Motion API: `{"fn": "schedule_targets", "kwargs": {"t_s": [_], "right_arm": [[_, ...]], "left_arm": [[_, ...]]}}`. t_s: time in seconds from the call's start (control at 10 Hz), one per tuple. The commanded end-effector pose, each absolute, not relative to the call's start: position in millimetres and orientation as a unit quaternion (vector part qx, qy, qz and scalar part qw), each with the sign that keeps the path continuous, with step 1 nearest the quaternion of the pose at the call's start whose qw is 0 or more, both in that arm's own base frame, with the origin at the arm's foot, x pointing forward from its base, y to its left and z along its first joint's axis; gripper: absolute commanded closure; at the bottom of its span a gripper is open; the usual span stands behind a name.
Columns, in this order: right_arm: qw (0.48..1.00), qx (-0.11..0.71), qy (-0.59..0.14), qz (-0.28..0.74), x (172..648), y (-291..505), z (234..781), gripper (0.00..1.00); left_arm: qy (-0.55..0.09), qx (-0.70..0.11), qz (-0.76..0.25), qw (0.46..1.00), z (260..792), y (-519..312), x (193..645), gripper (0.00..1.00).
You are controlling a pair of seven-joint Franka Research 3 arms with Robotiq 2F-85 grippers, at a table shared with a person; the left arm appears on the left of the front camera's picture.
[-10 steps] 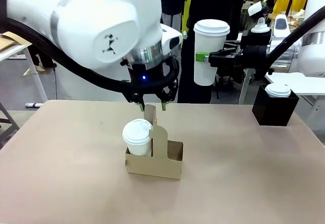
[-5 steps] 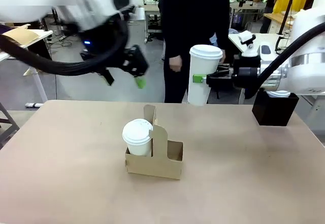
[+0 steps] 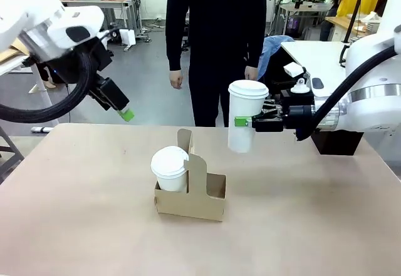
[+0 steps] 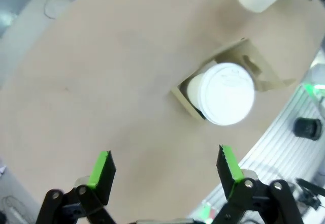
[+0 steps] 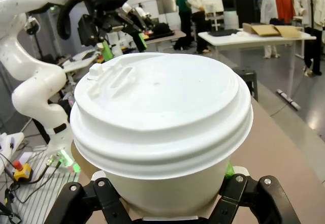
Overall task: Pour a drink into a cup and package it in a carrier.
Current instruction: Insert the held 600 ml Paper Cup into the Cup Carrier.
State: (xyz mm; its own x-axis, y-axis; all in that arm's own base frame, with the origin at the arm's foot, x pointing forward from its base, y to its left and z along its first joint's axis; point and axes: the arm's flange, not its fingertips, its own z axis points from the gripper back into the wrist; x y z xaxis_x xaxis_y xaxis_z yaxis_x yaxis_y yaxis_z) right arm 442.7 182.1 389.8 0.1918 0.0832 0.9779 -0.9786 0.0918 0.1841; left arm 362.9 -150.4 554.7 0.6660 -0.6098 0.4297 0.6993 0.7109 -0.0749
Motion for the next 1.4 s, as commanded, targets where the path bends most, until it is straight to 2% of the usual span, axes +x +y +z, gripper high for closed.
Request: {"fn": "schedule_targets", "kwargs": {"t_s": [0.0, 0.2, 0.4, 0.6, 0.7, 0.9, 1.1, 1.2, 1.3], "right_arm": [[0.585, 0.499, -0.453, 0.451, 443.6, 182.2, 400.0, 0.20], [0.587, 0.500, -0.449, 0.452, 442.7, 181.8, 391.1, 0.20], [0.544, 0.519, -0.444, 0.488, 432.3, 209.7, 381.9, 0.20], [0.521, 0.539, -0.424, 0.507, 425.5, 228.7, 371.8, 0.20], [0.518, 0.544, -0.416, 0.513, 422.2, 236.1, 365.9, 0.20], [0.513, 0.550, -0.401, 0.522, 417.9, 243.8, 354.1, 0.20], [0.506, 0.557, -0.394, 0.528, 413.1, 244.7, 342.3, 0.20], [0.506, 0.560, -0.389, 0.528, 410.7, 245.5, 336.8, 0.20], [0.501, 0.562, -0.391, 0.530, 408.7, 246.2, 332.2, 0.20]], "left_arm": [[-0.181, -0.121, -0.369, 0.904, 571.4, -161.8, 348.6, 0.00], [-0.187, -0.117, -0.366, 0.904, 559.1, -155.1, 358.9, 0.00], [-0.199, -0.155, -0.384, 0.888, 530.6, -114.5, 370.7, 0.00], [-0.210, -0.155, -0.410, 0.874, 501.4, -75.8, 372.4, 0.00], [-0.213, -0.180, -0.426, 0.861, 487.6, -59.8, 373.0, 0.00], [-0.218, -0.173, -0.449, 0.849, 468.5, -35.8, 376.6, 0.00], [-0.255, -0.205, -0.441, 0.836, 457.2, -24.7, 386.3, 0.00], [-0.213, -0.171, -0.446, 0.853, 467.5, -32.5, 375.4, 0.00], [-0.213, -0.171, -0.446, 0.853, 467.5, -32.5, 375.4, 0.00]]}}
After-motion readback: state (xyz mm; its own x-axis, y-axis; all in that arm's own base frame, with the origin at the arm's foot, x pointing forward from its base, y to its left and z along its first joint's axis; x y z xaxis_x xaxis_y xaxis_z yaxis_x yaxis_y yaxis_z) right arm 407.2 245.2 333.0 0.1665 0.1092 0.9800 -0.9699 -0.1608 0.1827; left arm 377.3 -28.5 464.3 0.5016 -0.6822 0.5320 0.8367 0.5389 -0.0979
